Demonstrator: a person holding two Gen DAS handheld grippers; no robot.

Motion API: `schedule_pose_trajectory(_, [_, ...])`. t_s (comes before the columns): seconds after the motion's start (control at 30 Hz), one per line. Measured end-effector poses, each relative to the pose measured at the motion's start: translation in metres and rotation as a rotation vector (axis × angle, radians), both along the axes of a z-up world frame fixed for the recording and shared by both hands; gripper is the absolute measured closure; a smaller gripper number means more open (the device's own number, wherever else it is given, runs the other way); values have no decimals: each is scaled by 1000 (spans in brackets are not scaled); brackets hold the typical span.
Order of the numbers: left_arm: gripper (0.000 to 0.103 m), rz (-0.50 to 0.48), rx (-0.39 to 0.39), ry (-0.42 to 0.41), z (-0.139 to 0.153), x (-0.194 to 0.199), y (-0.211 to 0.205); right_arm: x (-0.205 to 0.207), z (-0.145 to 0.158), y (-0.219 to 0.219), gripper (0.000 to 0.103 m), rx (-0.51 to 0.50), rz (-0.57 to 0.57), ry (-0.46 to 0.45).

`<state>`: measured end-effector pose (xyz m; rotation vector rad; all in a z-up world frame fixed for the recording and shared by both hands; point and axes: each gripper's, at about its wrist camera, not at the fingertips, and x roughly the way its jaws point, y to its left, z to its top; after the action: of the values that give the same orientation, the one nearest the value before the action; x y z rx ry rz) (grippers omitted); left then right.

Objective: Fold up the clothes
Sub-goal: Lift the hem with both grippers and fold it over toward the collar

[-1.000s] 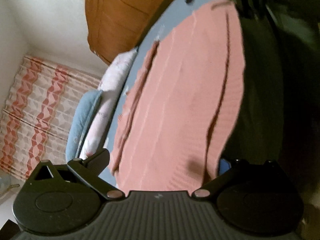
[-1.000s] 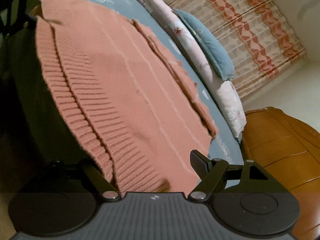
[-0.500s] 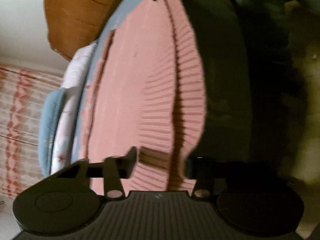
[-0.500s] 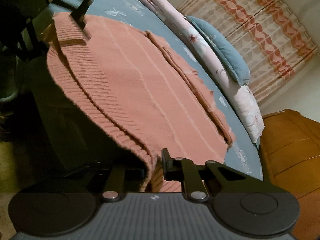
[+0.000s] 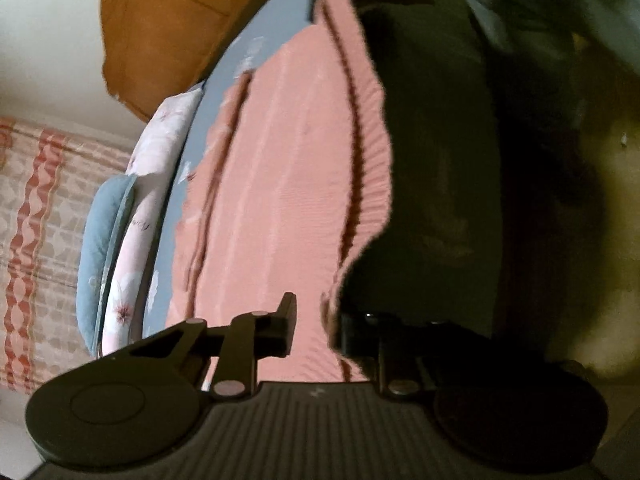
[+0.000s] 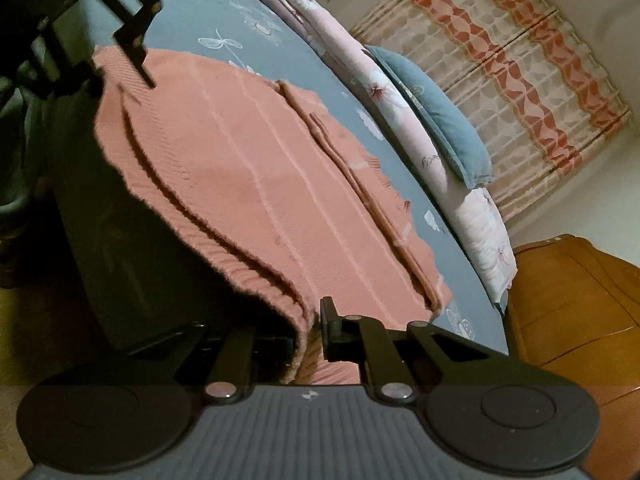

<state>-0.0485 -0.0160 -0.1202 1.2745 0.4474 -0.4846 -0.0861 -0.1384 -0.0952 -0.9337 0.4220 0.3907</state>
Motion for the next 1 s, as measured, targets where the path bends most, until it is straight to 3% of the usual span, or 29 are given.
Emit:
schedule_pose_trajectory(0.1, [93,11,-15,-1,10,11,1,2,4,0,90,-8,5,-5])
schedule_pose_trajectory(0.53, [97,-9,3,-69,31,47,3,24,26,2,90,-65,15,-67])
schedule_pose_trajectory(1.0, [97,-10,21,-191,43,117,-1,96,39,10,90,-117,-29,-181])
